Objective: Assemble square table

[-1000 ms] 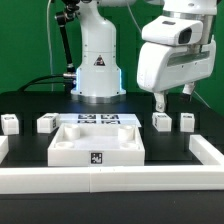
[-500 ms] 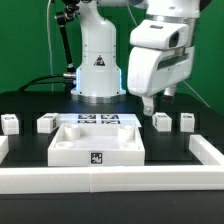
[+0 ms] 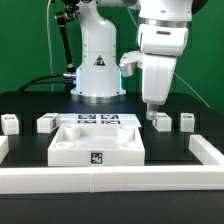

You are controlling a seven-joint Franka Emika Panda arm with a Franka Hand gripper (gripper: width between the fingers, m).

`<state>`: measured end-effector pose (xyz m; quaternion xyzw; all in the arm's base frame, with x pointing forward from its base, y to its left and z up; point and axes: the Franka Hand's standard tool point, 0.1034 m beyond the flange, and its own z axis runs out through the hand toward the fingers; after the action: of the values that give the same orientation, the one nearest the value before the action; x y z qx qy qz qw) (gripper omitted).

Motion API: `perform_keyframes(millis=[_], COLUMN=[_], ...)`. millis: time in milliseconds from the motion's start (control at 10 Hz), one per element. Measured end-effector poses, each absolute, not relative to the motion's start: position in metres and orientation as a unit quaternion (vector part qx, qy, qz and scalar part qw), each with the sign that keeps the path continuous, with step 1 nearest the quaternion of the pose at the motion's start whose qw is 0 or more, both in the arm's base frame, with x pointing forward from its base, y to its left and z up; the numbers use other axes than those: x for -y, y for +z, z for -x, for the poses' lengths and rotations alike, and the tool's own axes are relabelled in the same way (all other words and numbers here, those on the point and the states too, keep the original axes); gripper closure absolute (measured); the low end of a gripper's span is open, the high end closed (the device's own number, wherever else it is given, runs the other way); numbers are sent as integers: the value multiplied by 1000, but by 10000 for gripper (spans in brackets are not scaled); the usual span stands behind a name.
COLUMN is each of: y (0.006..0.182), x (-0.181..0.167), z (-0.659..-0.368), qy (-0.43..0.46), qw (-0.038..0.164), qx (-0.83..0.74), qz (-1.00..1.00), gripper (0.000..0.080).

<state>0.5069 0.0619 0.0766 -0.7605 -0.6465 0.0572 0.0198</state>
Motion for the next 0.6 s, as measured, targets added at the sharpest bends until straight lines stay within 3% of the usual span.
perform_keyframes(millis=[400,600], y=[64,65], x=[0,-3], z=[-481,-482], qy=[34,34], qw=[25,24], qx=[747,739], qz=[663,672], gripper=[150,150])
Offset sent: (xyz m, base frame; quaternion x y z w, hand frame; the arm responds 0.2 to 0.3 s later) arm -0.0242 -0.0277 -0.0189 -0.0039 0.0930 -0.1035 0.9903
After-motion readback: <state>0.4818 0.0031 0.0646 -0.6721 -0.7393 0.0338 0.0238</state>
